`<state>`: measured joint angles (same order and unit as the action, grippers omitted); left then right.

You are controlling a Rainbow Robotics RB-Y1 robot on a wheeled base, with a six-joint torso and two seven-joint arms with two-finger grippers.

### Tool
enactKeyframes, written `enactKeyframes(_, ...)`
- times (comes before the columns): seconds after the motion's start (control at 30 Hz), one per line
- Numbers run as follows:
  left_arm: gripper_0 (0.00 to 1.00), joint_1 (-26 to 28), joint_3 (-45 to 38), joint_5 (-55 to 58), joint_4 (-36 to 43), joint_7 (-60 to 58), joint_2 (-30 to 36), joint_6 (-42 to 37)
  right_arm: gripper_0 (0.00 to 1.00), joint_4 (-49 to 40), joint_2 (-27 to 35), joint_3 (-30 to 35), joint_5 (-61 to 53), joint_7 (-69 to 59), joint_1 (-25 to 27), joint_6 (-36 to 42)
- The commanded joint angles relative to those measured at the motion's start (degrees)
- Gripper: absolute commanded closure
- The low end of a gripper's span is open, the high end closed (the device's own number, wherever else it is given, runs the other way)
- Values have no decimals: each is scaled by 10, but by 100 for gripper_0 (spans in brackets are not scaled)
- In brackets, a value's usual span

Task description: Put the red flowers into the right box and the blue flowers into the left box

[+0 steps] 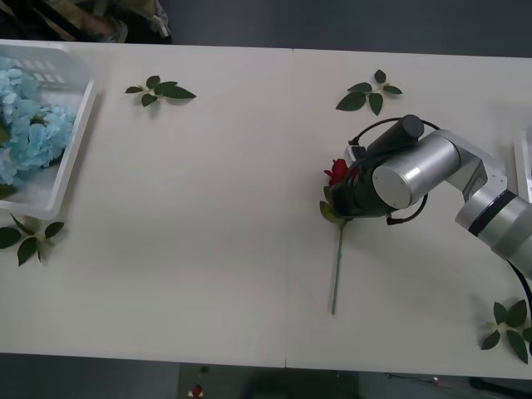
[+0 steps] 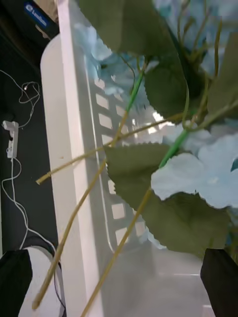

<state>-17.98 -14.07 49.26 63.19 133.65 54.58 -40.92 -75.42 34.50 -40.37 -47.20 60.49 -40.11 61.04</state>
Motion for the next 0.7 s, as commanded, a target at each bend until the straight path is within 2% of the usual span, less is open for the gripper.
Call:
enactKeyframes(0.03, 0, -14, -49, 11, 55, -8, 18, -63, 100, 4, -2, -8, -7, 37, -17, 3)
enactKeyframes(0.2, 0, -14, -100, 36, 117, -5, 26, -163, 100, -24, 19, 24, -47, 42, -23, 44)
enactKeyframes(0.33, 0, -14, -139, 100, 169, -6, 26, -251, 100, -90, 52, 100, -83, 43, -22, 145)
enactKeyframes(0.47, 0, -14, -139, 138, 220, -16, 25, -289, 100, -158, 85, 197, -89, 46, -19, 275)
enactKeyframes(0.57, 0, -14, -123, 171, 243, -23, 11, -296, 100, -202, 96, 297, -90, 53, -5, 374)
enactKeyframes(0.63, 0, -14, -115, 186, 252, -25, -20, -292, 100, -223, 98, 385, -83, 74, 13, 450)
enactKeyframes(0.67, 0, -14, -113, 188, 254, -25, -28, -292, 100, -226, 99, 404, -82, 84, 16, 465)
enactKeyframes(0.7, 0, -12, -112, 189, 260, -24, -54, -292, 100, -232, 99, 456, -76, 111, 28, 490)
